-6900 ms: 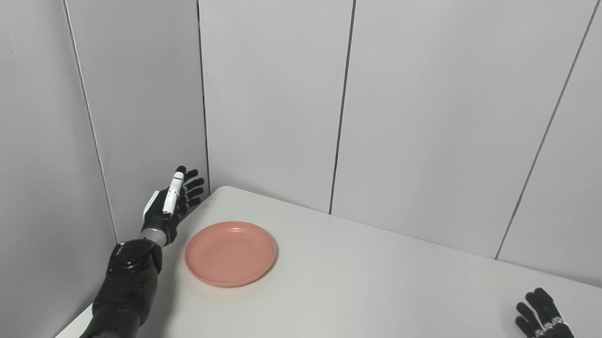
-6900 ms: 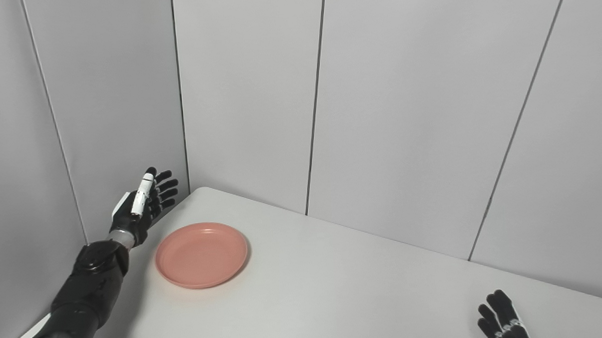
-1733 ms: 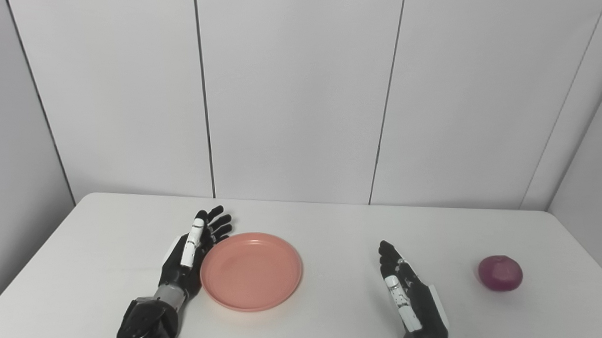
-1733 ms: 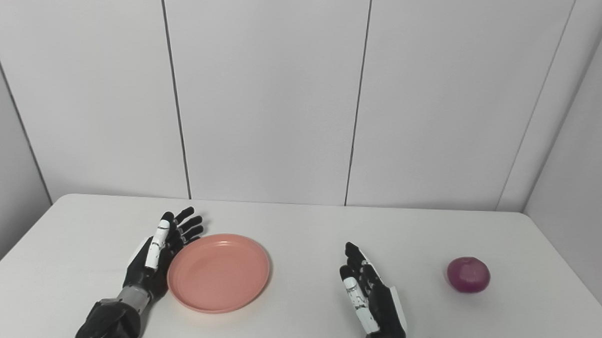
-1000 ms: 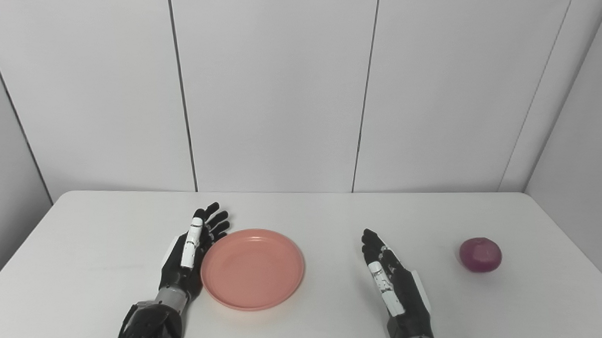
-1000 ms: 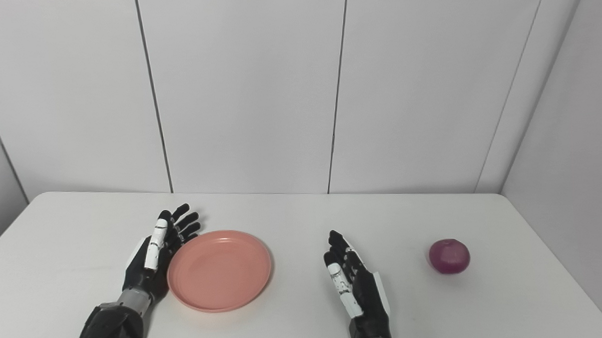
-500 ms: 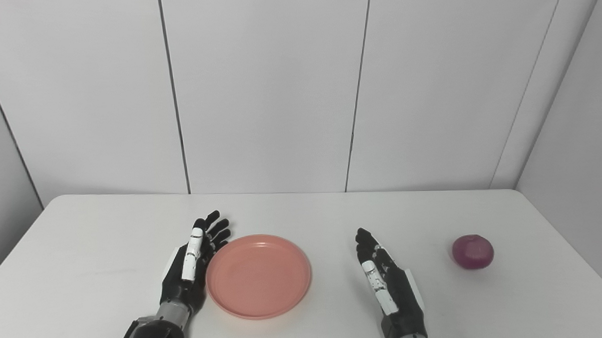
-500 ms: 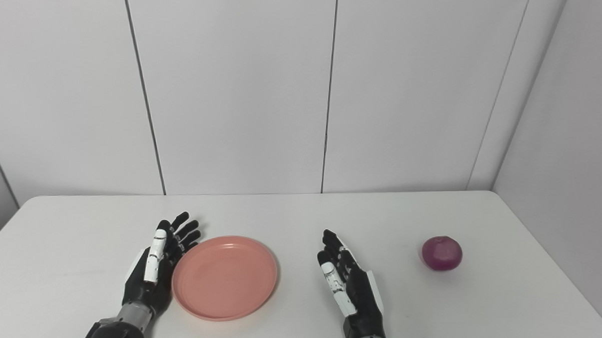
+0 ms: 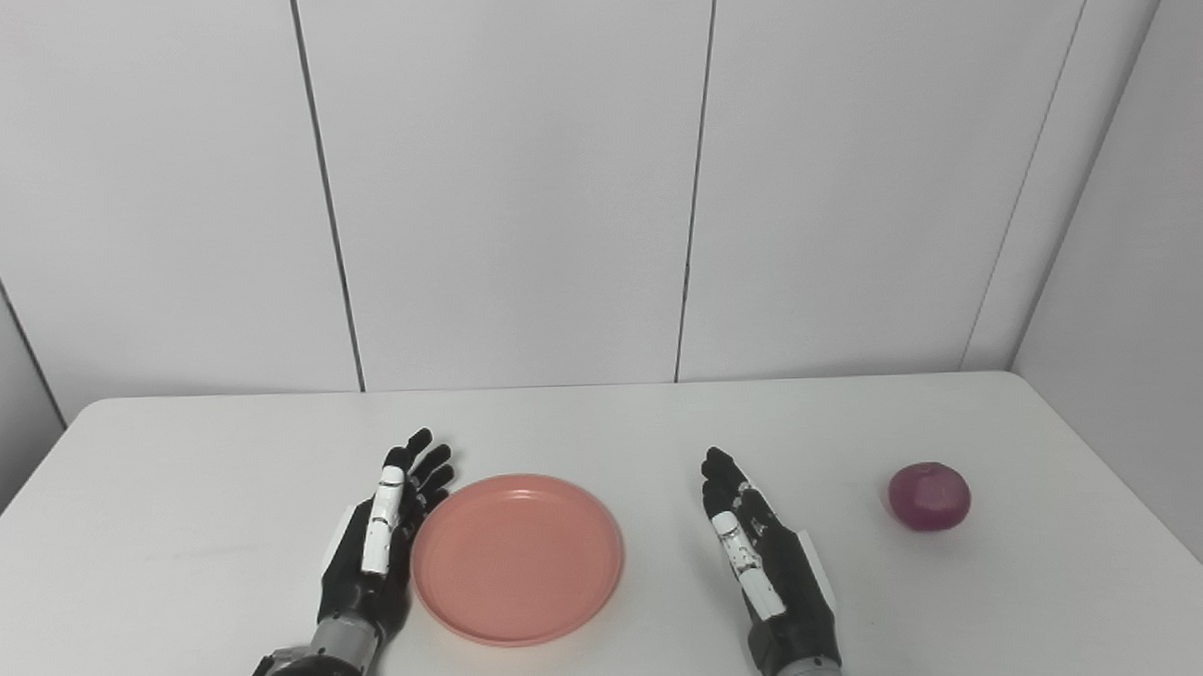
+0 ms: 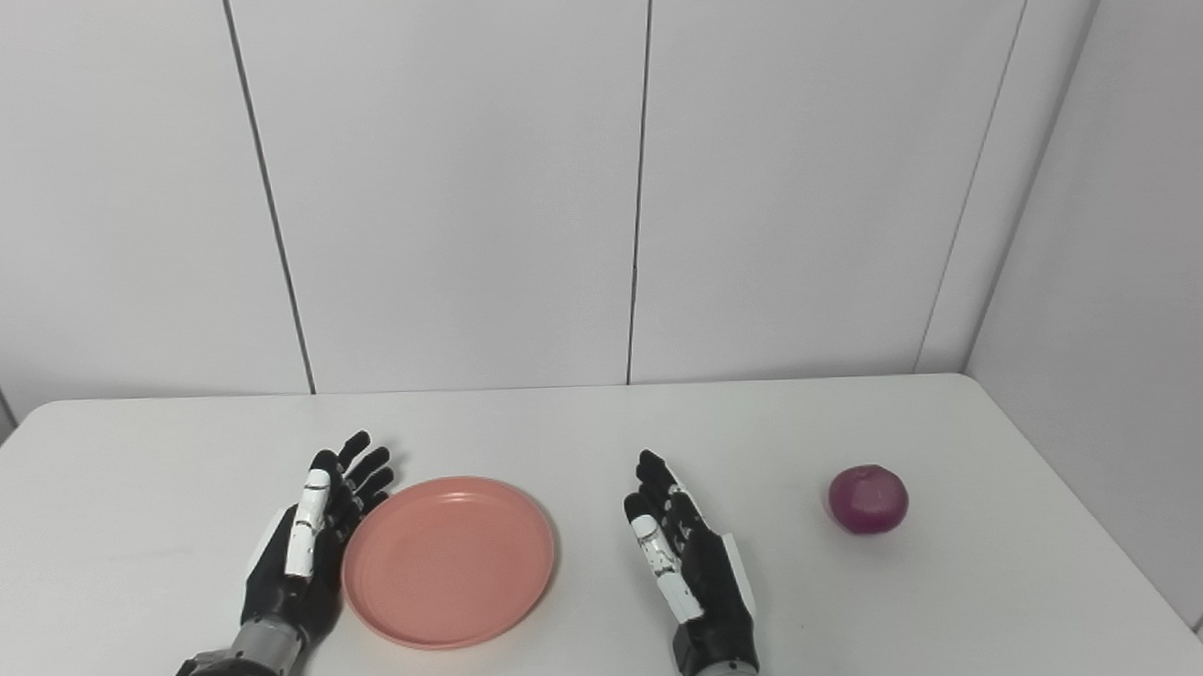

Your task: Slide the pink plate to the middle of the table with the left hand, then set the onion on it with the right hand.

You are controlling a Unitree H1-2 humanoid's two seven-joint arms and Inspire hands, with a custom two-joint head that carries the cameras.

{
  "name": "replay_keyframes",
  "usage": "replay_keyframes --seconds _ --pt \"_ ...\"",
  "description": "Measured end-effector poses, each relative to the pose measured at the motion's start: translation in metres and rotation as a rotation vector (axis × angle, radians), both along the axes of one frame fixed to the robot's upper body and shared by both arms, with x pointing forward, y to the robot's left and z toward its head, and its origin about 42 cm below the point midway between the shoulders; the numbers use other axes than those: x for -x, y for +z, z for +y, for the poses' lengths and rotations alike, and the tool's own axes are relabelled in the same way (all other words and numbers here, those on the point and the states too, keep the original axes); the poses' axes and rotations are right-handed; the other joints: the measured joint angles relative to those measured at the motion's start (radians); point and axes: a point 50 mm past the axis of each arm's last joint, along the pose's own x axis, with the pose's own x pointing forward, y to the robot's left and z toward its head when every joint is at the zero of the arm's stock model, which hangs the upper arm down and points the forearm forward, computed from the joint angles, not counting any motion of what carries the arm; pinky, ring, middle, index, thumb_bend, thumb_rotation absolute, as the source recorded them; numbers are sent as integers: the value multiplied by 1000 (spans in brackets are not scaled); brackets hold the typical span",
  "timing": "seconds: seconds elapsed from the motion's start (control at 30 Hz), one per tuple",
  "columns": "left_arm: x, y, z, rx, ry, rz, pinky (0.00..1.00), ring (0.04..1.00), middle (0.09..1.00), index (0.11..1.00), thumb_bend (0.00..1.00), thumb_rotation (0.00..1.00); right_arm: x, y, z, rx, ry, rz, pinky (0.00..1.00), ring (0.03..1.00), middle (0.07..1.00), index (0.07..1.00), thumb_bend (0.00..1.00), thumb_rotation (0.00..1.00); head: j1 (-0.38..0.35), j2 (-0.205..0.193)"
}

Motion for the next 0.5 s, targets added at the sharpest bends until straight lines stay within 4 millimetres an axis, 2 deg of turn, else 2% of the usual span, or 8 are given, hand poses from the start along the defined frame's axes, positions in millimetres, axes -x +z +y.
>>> replay_keyframes --seconds 0.3,0.5 --pt "5 0 -4 4 -8 -3 950 942 940 936 561 1000 -3 4 -15 45 13 -31 1000 975 960 966 511 818 -2 0" --pt "6 0 -9 6 -19 -2 949 944 944 939 553 1000 -13 17 -31 61 -41 -89 997 953 956 964 508 800 -8 -3"
